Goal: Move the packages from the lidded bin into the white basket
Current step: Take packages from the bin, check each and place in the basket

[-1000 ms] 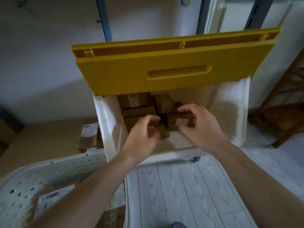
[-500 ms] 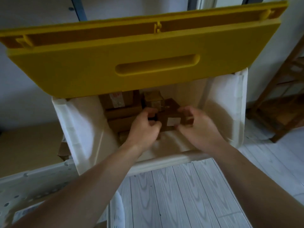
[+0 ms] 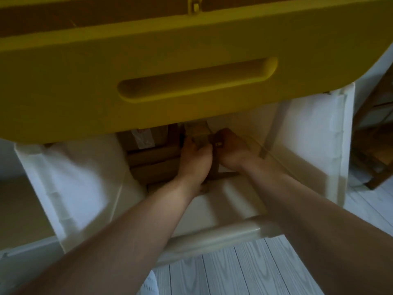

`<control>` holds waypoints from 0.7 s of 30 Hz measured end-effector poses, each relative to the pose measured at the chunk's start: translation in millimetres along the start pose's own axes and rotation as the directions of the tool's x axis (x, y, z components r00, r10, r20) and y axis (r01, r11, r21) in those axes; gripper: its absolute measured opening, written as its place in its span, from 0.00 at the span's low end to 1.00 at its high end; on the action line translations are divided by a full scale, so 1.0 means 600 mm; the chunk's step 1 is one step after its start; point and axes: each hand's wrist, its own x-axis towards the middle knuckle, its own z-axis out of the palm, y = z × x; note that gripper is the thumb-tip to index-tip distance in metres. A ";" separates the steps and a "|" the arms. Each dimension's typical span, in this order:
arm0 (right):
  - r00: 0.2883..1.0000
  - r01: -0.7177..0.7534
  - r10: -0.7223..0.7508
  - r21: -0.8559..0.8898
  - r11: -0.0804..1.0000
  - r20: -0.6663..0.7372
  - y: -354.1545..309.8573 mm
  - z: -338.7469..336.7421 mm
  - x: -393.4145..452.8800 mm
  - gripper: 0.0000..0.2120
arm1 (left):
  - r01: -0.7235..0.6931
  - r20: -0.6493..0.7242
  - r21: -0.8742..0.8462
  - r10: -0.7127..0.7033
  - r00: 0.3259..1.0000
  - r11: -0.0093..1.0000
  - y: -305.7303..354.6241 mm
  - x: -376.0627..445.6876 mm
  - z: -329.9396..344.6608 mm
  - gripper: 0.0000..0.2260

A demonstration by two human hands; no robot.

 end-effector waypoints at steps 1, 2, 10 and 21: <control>0.999 -0.030 0.030 0.010 1.000 -0.017 0.001 0.006 0.015 0.22 | 0.058 -0.036 -0.048 -0.059 0.998 0.997 0.008 0.009 0.009 0.26; 0.998 -0.059 0.059 0.001 0.998 -0.014 0.001 0.011 0.026 0.25 | 0.118 -0.061 -0.098 -0.124 0.990 0.988 0.014 0.019 0.017 0.27; 0.993 -0.100 0.090 0.136 0.986 0.076 0.012 0.023 0.062 0.10 | 0.194 -0.098 -0.266 -0.227 0.969 0.944 0.011 0.076 0.037 0.33; 0.935 -0.137 0.263 0.441 0.887 -0.238 -0.017 -0.012 -0.051 0.15 | 0.084 -0.132 -0.218 -0.114 0.985 0.972 0.028 -0.018 0.010 0.25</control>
